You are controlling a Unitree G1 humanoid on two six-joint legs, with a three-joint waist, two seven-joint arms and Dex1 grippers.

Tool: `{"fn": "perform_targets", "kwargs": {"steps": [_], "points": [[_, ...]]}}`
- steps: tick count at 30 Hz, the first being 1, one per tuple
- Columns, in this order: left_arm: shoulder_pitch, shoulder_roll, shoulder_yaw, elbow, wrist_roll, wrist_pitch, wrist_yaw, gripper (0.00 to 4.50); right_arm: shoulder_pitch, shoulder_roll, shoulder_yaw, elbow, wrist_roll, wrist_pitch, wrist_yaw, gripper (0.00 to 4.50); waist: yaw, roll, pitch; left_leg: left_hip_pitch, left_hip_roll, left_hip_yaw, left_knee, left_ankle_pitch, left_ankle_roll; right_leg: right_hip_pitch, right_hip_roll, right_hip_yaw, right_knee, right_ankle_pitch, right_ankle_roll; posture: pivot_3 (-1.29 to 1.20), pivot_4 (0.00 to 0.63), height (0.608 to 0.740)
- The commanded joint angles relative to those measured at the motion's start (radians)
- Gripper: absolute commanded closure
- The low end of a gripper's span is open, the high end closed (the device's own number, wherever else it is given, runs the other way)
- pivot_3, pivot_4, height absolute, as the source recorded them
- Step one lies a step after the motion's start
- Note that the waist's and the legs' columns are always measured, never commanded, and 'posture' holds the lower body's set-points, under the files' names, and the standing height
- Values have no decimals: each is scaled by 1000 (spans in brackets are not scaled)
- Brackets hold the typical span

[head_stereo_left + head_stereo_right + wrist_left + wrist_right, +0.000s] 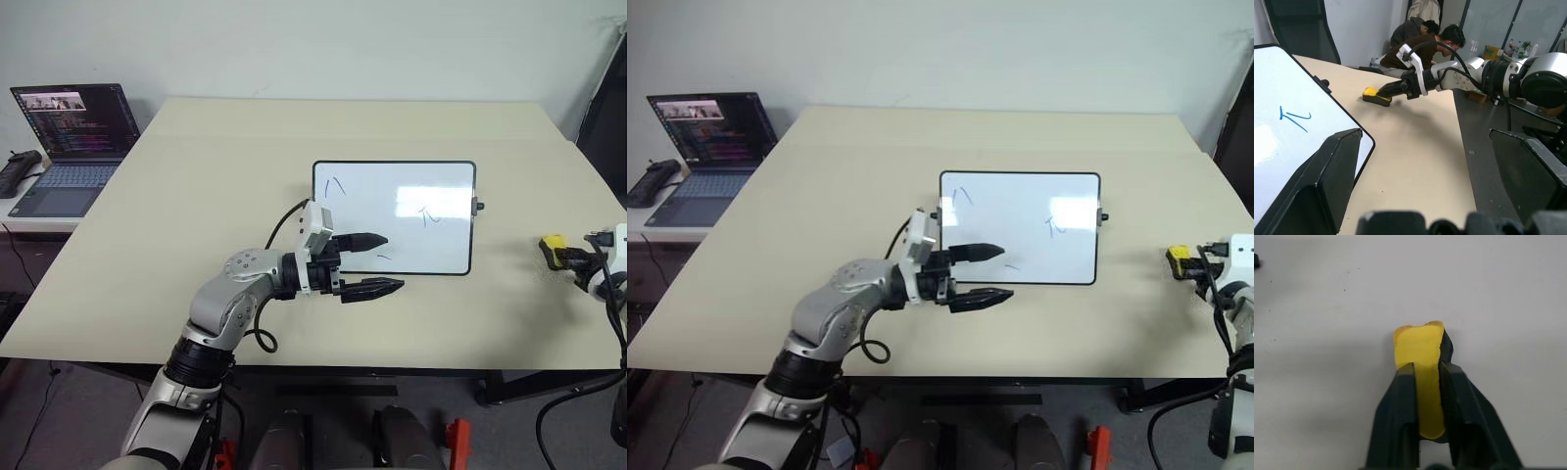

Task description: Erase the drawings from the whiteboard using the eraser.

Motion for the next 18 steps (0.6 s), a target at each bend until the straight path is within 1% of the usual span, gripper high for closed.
{"fn": "perform_targets", "kwargs": {"steps": [1,4,7,13,14,18], "points": [[-7,1,10,-38,-5,0,-7,0,12,13,11,3,-9,11,10,4000,0,0,0,0,0,0,0,0,0,0,0,0,0,0,0,0,150,740],[-11,0,9,-34,-4,-1,-8,0,11,14,8,1,-3,25,16,4000,0,0,0,0,0,0,0,0,0,0,0,0,0,0,0,0,150,740],[-14,-1,8,-30,-2,-2,-11,0,9,17,-5,-3,8,26,9,3422,0,0,0,0,0,0,0,0,0,0,0,0,0,0,0,0,150,740],[-15,2,7,-25,2,-6,-14,0,-4,10,-48,-8,41,35,-12,1488,0,0,0,0,0,0,0,0,0,0,0,0,0,0,0,0,150,740],[-16,2,7,-23,3,-7,-14,0,-7,9,-53,-10,45,39,-9,1233,0,0,0,0,0,0,0,0,0,0,0,0,0,0,0,0,150,740],[-16,1,5,-23,6,-8,-16,0,-11,13,-67,-25,66,59,-2,1233,0,0,0,0,0,0,0,0,0,0,0,0,0,0,0,0,150,740]]}}
